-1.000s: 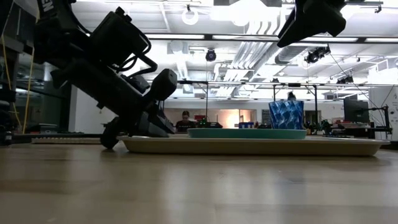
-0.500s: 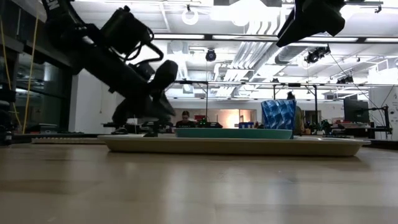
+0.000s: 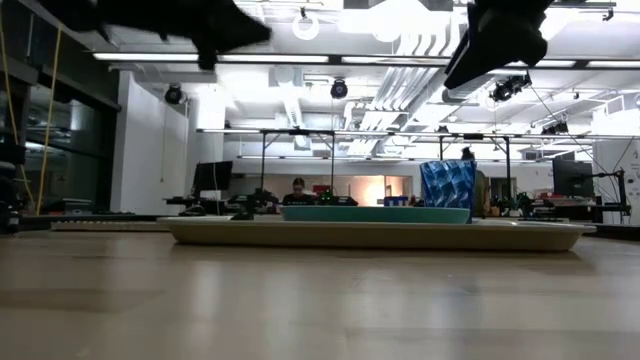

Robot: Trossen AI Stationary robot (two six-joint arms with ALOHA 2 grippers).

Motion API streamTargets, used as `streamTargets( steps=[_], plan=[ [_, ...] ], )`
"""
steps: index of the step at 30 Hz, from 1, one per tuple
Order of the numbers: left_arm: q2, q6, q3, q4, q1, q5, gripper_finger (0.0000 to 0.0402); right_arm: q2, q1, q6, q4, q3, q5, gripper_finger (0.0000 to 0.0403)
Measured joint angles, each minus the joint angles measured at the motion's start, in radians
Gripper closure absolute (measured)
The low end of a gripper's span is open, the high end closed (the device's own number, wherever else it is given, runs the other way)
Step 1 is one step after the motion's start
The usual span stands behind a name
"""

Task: Pick and place plate/cup/fork/spoon on tray
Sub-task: Adjust the blue plate

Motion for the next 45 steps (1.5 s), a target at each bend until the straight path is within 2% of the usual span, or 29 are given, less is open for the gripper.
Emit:
streamTargets(
  steps=[2,5,8,10,13,17,20,31,39,45],
  plan=[
    [-0.099,0.096,0.001,-0.069,-0.011,0.049,0.0341,-0.001,-0.007,0.003,-0.02,0.0,0.003,0.0243],
    [-0.234,0.139,0.001,-0.237,-0.04,0.078,0.0342,-0.02,-0.007,0.025,-0.047,0.0,0.006,0.0266],
    [-0.348,0.115,0.001,-0.436,-0.081,0.076,0.0346,-0.069,0.008,0.06,-0.063,0.0,0.001,0.0308],
    [-0.402,0.099,-0.018,-0.5,-0.116,0.08,0.0358,-0.11,0.031,0.081,-0.068,0.0,0.001,0.0344],
    [-0.47,0.1,-0.105,-0.435,-0.173,0.09,0.0388,-0.172,0.078,0.095,-0.061,0.0,0.002,0.0393],
    [-0.54,0.145,-0.248,-0.202,-0.214,0.083,0.0396,-0.247,0.141,0.091,-0.009,0.0,0.031,0.0385],
    [-0.566,0.145,-0.295,-0.132,-0.214,0.07,0.04,-0.296,0.17,0.091,0.022,0.0,0.03,0.0397],
    [-0.57,0.139,-0.298,-0.152,-0.211,0.08,0.0401,-0.354,0.186,0.089,0.061,0.0,0.023,0.0402],
    [-0.57,0.14,-0.298,-0.178,-0.211,0.081,0.0401,-0.354,0.186,0.096,0.06,0.0,-0.068,0.0402],
    [-0.57,0.147,-0.298,-0.181,-0.211,0.081,0.0401,-0.354,0.186,0.096,0.06,0.0,-0.07,0.0403]
  ],
)
